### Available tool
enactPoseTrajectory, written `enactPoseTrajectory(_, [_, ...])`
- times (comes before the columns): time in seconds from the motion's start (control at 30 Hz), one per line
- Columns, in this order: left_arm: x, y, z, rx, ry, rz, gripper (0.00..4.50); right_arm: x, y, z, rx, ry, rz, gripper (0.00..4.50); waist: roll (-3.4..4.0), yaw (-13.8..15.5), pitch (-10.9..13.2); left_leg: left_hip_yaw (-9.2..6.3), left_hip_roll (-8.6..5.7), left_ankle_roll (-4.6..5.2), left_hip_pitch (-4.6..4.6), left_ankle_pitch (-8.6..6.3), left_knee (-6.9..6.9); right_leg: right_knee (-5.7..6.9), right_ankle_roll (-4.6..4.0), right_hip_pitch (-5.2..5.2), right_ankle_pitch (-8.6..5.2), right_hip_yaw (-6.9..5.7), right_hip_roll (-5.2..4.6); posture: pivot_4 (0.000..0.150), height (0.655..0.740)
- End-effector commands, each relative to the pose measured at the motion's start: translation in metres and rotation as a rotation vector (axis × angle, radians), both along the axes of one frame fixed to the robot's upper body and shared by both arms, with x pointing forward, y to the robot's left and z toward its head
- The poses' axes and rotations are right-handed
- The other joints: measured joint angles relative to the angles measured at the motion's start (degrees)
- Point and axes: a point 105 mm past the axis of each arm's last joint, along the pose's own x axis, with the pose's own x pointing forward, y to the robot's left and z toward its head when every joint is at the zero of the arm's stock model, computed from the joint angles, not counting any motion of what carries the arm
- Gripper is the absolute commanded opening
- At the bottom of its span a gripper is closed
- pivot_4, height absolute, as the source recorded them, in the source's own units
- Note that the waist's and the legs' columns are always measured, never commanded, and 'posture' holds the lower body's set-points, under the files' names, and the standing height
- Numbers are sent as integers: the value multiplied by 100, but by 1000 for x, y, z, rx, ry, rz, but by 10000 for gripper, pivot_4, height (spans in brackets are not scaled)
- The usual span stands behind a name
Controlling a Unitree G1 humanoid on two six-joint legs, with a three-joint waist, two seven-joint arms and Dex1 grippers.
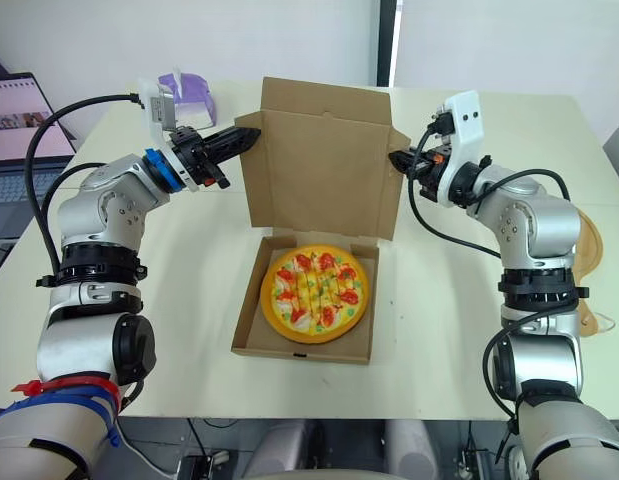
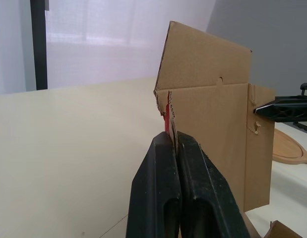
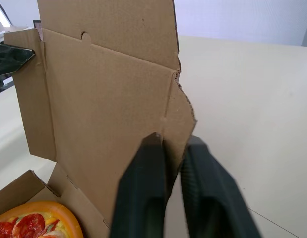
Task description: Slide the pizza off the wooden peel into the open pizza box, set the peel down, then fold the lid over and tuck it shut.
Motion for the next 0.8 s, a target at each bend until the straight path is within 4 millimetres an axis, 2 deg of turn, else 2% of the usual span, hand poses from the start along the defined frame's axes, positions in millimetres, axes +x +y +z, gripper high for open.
enactPoseTrajectory(0.03, [0, -3, 19, -16, -68, 3, 0, -3, -2, 22, -4, -84, -2, 243, 0, 1, 0, 0, 0, 0, 0, 0, 3, 2, 0, 1, 0, 0, 0, 1500, 7251])
enactPoseTrajectory(0.13, [5, -6, 18, -16, -69, 23, 0, 0, -3, 23, -4, -89, -13, 243, 0, 5, 0, -1, -1, 1, 0, 0, 7, 4, 0, 2, 0, 0, 0, 1500, 7251])
enactPoseTrajectory(0.27, [20, -11, 17, -7, -74, 86, 0, 15, -8, 28, -19, -114, -56, 243, 0, 6, 0, 0, -4, 1, -2, -1, 11, 6, 0, 2, 1, 0, -1, 1500, 7251])
enactPoseTrajectory(0.53, [36, -19, 36, -25, -118, 137, 0, 31, -10, 45, -42, -167, -75, 243, 0, -54, 0, 0, -6, 1, -4, -1, 9, 5, 0, -2, 1, 0, -2, 1500, 7251])
enactPoseTrajectory(0.7, [30, -23, 49, -32, -179, 109, 0, 18, -6, 56, -22, -215, -50, 243, 0, -98, 0, 0, -5, 1, -8, -1, 9, 9, 0, -8, 1, 2, -3, 1500, 7251])
enactPoseTrajectory(0.8, [21, -23, 52, -44, -219, 106, 0, 0, 2, 56, -29, -273, -49, 243, 2, -97, -1, -3, -3, 1, -23, -1, 11, 11, 0, -20, 1, 1, -3, 1500, 7251])
